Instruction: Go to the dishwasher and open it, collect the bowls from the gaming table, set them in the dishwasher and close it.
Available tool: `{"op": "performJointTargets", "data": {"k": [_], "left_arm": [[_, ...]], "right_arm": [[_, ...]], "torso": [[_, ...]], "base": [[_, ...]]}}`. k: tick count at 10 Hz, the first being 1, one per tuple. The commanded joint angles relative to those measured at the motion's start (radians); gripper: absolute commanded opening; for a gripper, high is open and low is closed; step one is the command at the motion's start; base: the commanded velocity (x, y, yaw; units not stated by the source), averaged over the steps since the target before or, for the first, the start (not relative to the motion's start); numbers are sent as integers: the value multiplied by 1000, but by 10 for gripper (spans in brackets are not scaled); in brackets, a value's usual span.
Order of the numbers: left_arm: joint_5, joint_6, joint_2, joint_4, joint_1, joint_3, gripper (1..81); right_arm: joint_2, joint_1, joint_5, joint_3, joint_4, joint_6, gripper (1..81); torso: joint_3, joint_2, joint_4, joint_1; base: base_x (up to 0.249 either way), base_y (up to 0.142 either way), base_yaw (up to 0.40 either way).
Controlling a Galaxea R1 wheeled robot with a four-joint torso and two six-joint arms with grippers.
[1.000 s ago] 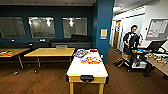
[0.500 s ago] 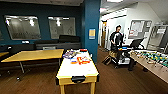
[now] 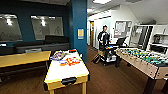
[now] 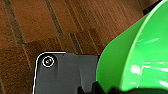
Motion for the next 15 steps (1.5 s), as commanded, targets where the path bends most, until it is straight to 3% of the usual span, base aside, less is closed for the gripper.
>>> {"op": "performJointTargets", "data": {"k": [1, 15], "left_arm": [[32, -4, -17, 17, -67, 13, 10], [34, -4, -16, 17, -70, 1, 10]], "right_arm": [[-11, 60, -29, 1, -8, -2, 10], [-10, 57, -29, -1, -8, 1, 10]], "torso": [[0, 0, 0, 1], [0, 0, 0, 1]], "base": [[0, 0, -353], [0, 0, -354]]}}
